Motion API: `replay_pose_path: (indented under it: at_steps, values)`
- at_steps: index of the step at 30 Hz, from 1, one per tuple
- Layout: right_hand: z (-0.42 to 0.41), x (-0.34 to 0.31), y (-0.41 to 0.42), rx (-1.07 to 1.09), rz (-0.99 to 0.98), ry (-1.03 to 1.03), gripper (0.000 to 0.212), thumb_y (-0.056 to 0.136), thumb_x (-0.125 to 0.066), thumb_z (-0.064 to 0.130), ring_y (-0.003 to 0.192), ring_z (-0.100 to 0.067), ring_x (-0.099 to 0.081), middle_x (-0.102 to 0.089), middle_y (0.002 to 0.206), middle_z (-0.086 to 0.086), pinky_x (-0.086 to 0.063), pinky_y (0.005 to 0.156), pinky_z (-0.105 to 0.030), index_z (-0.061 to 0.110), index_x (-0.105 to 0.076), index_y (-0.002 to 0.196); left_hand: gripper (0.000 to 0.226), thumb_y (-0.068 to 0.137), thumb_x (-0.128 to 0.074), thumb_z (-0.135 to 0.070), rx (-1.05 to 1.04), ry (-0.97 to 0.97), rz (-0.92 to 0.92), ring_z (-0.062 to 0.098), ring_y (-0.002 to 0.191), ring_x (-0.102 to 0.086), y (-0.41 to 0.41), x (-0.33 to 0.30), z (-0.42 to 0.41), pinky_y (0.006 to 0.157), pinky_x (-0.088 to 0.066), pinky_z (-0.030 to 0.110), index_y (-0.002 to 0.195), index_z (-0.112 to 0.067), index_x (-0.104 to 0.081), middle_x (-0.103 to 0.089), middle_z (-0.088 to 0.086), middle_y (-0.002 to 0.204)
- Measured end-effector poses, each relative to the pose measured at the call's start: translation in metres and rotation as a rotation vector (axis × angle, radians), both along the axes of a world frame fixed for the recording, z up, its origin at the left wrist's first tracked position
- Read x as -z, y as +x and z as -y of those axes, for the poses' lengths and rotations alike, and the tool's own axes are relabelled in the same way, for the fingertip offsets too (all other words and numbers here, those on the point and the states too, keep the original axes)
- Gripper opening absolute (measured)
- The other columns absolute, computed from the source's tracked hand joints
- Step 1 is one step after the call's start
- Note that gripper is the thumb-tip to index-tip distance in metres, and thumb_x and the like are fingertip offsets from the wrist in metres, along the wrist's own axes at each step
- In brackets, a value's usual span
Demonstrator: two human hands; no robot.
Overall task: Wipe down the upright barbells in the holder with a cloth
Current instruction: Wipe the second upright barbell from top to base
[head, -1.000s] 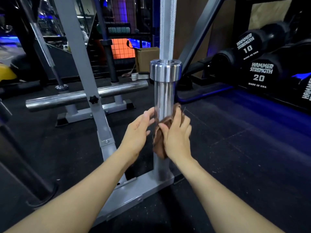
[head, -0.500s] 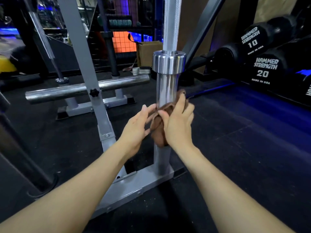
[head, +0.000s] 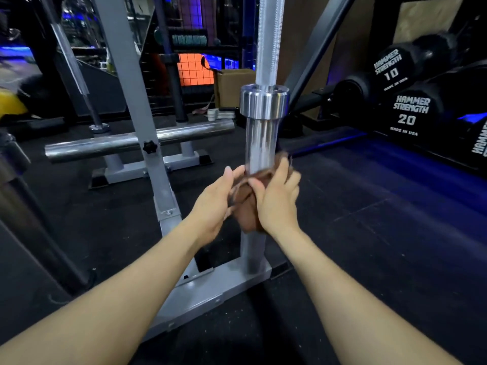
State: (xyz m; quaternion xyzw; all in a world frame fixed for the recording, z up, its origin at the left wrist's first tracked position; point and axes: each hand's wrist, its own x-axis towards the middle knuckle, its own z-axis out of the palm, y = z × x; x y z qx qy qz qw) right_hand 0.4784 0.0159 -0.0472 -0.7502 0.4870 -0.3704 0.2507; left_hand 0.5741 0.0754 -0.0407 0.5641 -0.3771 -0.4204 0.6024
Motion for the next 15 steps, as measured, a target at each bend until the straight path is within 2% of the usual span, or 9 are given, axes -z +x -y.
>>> replay_pose_path:
  at_steps: [3,6,8,10,12,15]
  values:
    - [0.004,0.015,-0.011,-0.075,-0.078,0.112,0.080,0.095,-0.051,0.040,0.125,-0.037,-0.032,-0.020,0.141,-0.015,-0.033,0.104,-0.044,0.014,-0.001,0.153,0.040,0.101,-0.027,-0.045,0.020,-0.023,0.014,0.000,0.128,-0.044,0.001,0.002,-0.001,0.110,-0.035,0.038,0.131,-0.034,-0.051,-0.056,-0.022,0.126]
    - [0.003,-0.014,-0.007,-0.057,0.010,-0.084,0.075,0.096,-0.050,0.036,0.125,-0.037,-0.031,-0.022,0.138,-0.016,-0.032,0.101,-0.040,0.011,-0.006,0.152,0.038,0.101,-0.028,-0.044,0.004,-0.023,0.019,-0.002,0.119,-0.052,0.002,0.002,0.000,0.106,-0.039,0.035,0.127,-0.034,-0.055,-0.062,-0.019,0.122]
    - [0.005,-0.038,0.002,-0.001,0.114,-0.248,0.076,0.096,-0.050,0.037,0.125,-0.034,-0.031,-0.024,0.137,-0.016,-0.033,0.098,-0.038,0.009,-0.007,0.152,0.036,0.101,-0.030,-0.044,-0.022,-0.016,-0.029,0.000,0.109,-0.059,0.004,0.003,0.002,0.102,-0.042,0.034,0.114,-0.035,-0.062,-0.069,-0.015,0.112]
    - [0.007,-0.042,0.007,0.084,0.132,-0.326,0.080,0.094,-0.051,0.042,0.127,-0.033,-0.029,-0.024,0.140,-0.016,-0.036,0.097,-0.040,0.008,-0.006,0.152,0.035,0.101,-0.031,-0.043,-0.033,-0.014,-0.069,0.002,0.105,-0.062,0.005,0.007,0.006,0.102,-0.042,0.035,0.106,-0.034,-0.064,-0.071,-0.013,0.106]
    - [0.007,-0.024,0.007,0.086,0.055,-0.252,0.084,0.092,-0.050,0.046,0.130,-0.034,-0.027,-0.021,0.144,-0.015,-0.038,0.098,-0.044,0.011,-0.004,0.152,0.036,0.101,-0.031,-0.043,-0.030,-0.030,-0.068,-0.001,0.104,-0.061,0.005,0.009,0.009,0.101,-0.042,0.033,0.110,-0.033,-0.064,-0.070,-0.015,0.108]
    - [0.004,0.015,-0.005,-0.031,-0.060,-0.032,0.086,0.092,-0.051,0.047,0.131,-0.033,-0.025,-0.018,0.145,-0.014,-0.034,0.103,-0.043,0.014,0.001,0.152,0.038,0.100,-0.028,-0.046,-0.009,-0.033,-0.060,-0.002,0.117,-0.054,0.004,0.010,0.007,0.102,-0.039,0.030,0.120,-0.035,-0.060,-0.065,-0.017,0.119]
